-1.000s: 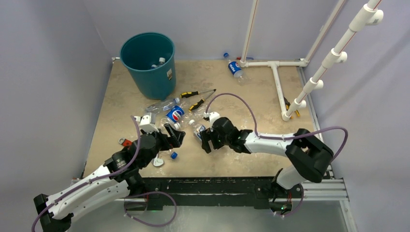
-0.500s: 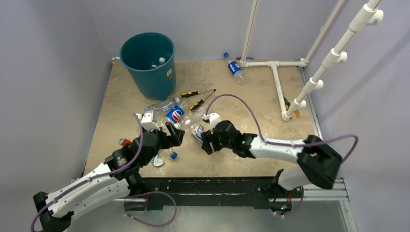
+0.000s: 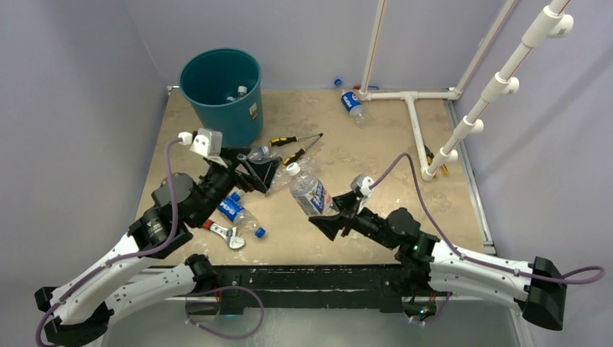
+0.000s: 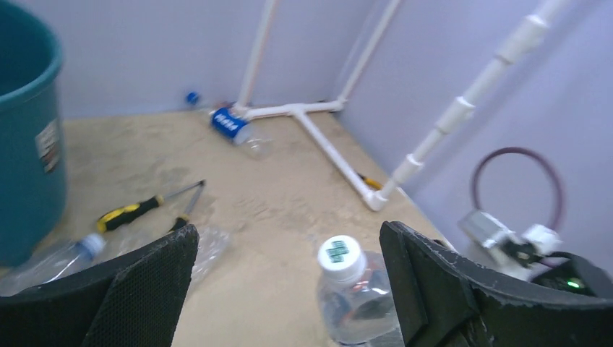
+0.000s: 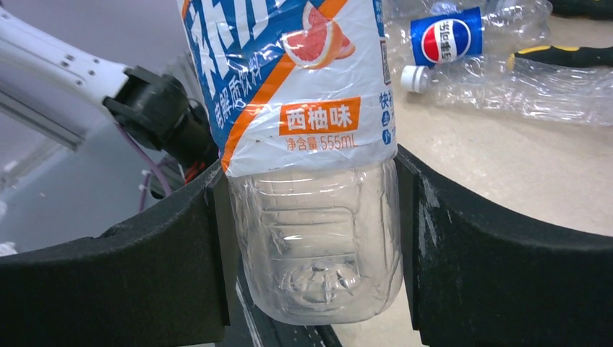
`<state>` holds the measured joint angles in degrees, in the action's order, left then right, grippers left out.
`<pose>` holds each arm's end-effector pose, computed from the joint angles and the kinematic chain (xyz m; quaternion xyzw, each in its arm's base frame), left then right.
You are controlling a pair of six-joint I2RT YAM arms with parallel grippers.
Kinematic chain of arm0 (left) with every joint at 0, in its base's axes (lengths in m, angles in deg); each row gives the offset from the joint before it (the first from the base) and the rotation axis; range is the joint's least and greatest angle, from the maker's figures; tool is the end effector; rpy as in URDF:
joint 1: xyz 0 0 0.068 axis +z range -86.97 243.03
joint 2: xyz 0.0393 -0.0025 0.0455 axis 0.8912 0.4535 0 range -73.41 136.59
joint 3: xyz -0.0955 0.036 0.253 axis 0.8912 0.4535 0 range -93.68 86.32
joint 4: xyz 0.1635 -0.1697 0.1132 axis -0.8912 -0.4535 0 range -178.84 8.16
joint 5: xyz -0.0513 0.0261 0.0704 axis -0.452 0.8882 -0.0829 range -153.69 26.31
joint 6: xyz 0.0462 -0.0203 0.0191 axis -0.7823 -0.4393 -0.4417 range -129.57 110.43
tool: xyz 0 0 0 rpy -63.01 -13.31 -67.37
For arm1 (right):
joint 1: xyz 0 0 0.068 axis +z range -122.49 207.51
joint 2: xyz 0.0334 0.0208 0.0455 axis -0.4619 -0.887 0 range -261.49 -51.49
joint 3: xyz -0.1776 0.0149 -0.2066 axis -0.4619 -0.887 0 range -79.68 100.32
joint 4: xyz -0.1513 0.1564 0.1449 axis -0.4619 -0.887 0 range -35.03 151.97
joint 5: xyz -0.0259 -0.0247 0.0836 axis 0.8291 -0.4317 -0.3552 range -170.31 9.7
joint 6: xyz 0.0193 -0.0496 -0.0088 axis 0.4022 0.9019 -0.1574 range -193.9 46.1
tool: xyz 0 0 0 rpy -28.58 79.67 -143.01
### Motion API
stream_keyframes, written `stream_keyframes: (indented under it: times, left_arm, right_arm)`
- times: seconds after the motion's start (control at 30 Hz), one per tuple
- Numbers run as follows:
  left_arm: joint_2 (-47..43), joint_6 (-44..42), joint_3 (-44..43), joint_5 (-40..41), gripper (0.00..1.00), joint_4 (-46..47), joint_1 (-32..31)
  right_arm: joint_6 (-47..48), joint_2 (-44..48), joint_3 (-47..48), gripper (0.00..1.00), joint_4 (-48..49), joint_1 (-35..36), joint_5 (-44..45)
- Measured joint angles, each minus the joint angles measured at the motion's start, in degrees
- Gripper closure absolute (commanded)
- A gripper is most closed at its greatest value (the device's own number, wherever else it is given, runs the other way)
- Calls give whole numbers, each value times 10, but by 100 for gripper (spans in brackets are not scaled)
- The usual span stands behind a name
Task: Put the plastic bottles in the bin
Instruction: Pick up the plastic bottle at the center of the board, then place the plastic bottle in the trash bin.
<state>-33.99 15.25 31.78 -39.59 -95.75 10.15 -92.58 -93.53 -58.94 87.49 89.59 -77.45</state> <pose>0.0982 -0.1056 0.4052 0.0211 0.6999 -0.3246 0.6359 0.0873 0.1611 0.2653 -0.2346 0.6389 0.4616 0.5689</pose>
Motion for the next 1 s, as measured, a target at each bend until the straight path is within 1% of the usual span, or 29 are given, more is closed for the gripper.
stream_keyframes:
  times: [0.1,0.23,0.37,0.47,0.57,0.73,1.0]
  left_arm:
    - [0,-31,-3,-82,4,59,0]
    - [7,-44,8,-179,4,134,0]
    - [42,-44,8,-259,8,174,0]
    - [76,-42,6,-301,10,180,0]
    - [108,-29,6,-327,13,187,0]
    - [107,-18,6,-351,19,205,0]
    - [108,-4,6,-365,19,229,0]
  right_arm:
    - [-23,10,-52,62,84,0,0]
    - [-57,4,-97,66,194,0,-5]
    - [-86,-12,-108,69,294,0,-9]
    - [-105,-24,-109,72,360,0,-10]
    - [-117,-39,-111,75,400,-2,-10]
    - [-125,-64,-113,80,442,-2,-16]
    - [-125,-70,-113,84,463,-2,-24]
